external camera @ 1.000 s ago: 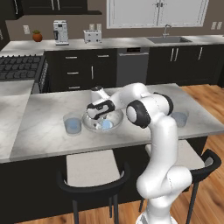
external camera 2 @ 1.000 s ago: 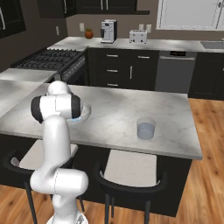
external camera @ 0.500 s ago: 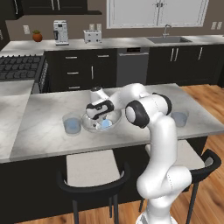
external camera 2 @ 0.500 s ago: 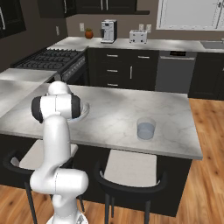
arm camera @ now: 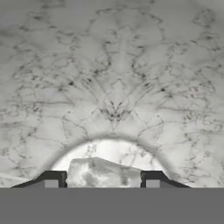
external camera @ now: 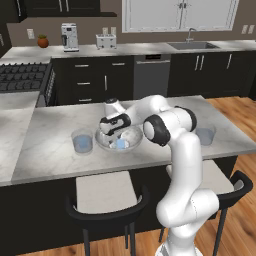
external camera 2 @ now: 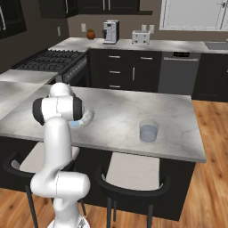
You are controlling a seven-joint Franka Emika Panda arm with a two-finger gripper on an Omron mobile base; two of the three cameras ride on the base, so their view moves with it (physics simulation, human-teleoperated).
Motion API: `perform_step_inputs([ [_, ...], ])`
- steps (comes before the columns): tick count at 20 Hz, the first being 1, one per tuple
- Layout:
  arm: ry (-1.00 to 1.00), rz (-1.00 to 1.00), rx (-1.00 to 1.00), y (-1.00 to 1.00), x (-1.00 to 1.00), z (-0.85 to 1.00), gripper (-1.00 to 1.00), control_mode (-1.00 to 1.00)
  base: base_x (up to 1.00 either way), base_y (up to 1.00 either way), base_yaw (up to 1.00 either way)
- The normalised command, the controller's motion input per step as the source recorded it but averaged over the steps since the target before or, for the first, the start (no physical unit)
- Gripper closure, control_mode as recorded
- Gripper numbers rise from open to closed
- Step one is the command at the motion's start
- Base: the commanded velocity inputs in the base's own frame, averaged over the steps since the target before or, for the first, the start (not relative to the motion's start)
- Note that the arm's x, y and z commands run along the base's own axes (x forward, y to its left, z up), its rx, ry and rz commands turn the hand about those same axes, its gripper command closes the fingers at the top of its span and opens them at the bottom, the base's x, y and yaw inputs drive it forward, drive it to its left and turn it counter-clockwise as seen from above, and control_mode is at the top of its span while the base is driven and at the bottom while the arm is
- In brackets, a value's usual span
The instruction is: There are four ice cubes in the ice bowl. Place two ice cubes in each glass of water.
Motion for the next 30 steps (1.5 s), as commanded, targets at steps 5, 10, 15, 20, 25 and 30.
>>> perform_step_inputs([
  [5,0.00,-0.06,0.00,-0.50,0.00,-0.40,1.00,-1.00,0.00,0.00,0.00],
  [10,0.00,-0.07,0.03,-0.48,0.00,-0.36,1.00,-1.00,0.00,0.00,0.00],
  [15,-0.07,-0.19,0.28,-0.12,-0.14,0.08,1.00,-1.00,0.00,0.00,0.00],
  [20,-0.01,-0.26,0.32,0.02,-0.18,0.26,1.00,-1.00,0.00,0.00,0.00],
  [25,0.00,-0.27,0.31,0.17,-0.06,0.30,1.00,-1.00,0.00,0.00,0.00],
  [30,0.01,-0.19,0.31,0.17,0.00,0.55,1.00,-1.00,0.00,0.00,0.00],
])
